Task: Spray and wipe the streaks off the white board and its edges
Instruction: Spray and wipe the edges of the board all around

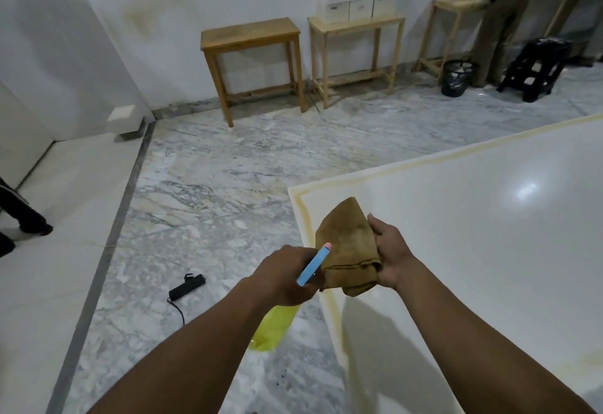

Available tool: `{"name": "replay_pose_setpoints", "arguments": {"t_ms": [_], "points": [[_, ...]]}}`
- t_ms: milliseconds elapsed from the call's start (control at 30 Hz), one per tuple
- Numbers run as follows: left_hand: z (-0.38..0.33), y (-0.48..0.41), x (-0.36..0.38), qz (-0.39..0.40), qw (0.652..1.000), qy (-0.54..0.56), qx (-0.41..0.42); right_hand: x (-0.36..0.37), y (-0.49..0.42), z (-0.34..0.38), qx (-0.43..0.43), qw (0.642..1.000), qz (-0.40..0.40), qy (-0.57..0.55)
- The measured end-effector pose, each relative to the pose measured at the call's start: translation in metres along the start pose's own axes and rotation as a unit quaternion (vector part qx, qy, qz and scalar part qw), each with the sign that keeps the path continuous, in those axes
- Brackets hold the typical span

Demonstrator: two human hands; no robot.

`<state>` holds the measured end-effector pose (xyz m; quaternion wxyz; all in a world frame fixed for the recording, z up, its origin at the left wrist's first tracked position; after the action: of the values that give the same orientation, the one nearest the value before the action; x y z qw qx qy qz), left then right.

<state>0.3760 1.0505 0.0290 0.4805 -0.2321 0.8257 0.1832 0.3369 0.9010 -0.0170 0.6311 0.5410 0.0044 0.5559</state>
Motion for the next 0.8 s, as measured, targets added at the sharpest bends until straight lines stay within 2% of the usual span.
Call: {"name": "replay_pose_setpoints", "arguments": {"t_ms": [233, 400, 667, 800], "points": [[0.034, -0.028, -0.007, 0.033, 0.997, 0.034, 0.06, 0.007, -0.024, 0.002, -0.011, 0.997, -0.039, -0.059], [0.061, -0.047, -0.023, 0.047, 0.994, 0.016, 0.098, 0.022, -0.049, 0.013, -0.027, 0.994, -0.062, -0.083], [0.117, -0.058, -0.041, 0.056, 0.992, -0.042, 0.101, 0.055, -0.097, 0.01, -0.025, 0.99, -0.08, -0.109], [0.149, -0.06, -0.057, 0.065, 0.992, 0.003, 0.103, 0.059, -0.115, 0.011, -0.03, 0.988, -0.106, -0.11]]}}
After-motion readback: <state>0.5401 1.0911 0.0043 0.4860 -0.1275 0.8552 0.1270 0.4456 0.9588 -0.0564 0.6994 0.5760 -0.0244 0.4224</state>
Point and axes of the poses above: each hand's wrist, its own y-axis away from the middle knuckle, its own x-axis out of the palm, z = x × y, the point moved 9 cm from there along -y, towards the middle knuckle, and after that the axes turned 13 degrees about x, right-handed, at the moved point
